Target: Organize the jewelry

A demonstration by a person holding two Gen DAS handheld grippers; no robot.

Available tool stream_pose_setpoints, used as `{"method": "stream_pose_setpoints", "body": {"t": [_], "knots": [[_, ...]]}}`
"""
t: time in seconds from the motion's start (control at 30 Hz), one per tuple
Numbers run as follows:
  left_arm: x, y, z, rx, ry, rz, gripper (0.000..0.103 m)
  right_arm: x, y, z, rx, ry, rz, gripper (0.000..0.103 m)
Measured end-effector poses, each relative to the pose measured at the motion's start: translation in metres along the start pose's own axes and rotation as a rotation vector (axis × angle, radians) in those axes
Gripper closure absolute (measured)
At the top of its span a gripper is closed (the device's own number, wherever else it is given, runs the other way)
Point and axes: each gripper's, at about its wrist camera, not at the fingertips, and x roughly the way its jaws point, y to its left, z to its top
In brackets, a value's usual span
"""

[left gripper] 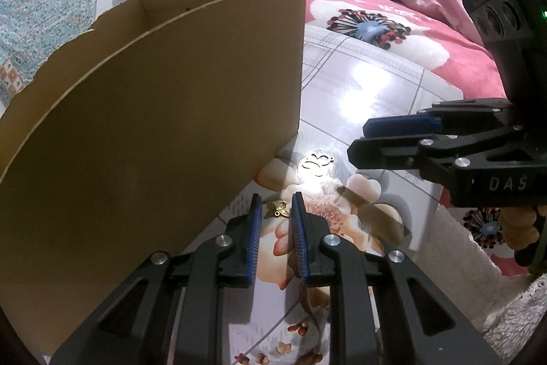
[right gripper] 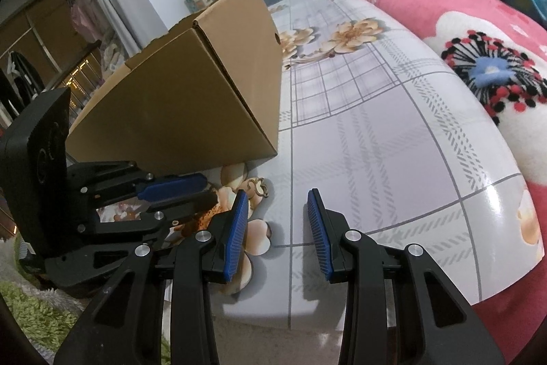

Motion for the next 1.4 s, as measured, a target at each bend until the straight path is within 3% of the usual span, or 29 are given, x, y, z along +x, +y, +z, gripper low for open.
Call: {"method": "stream_pose_setpoints", "body": {"t": [0.17,0.67,1.2,1.4], "knots": [[0.0,0.0,-0.001,0.003,-0.007,-0.013,0.091,0.0,-0.001,0.0,0.001,0.0,0.001,0.068],[-0.004,0.003,-0.003,-0.021,-0.013,-0.017,0.091,-0.005,0.002,0.001,-0.017,-0.006,-0.019,0.069],[-0.025,0.022,-0.01,-0.081,-0.04,0.002,0.091,0.021,0.031,0.007,-0.227,0.031,-0.086,0.07],[-0.025,0.024,-0.01,-0.092,-0.044,0.001,0.091,0.027,0.038,0.007,-0.323,0.041,-0.131,0.075]]}}
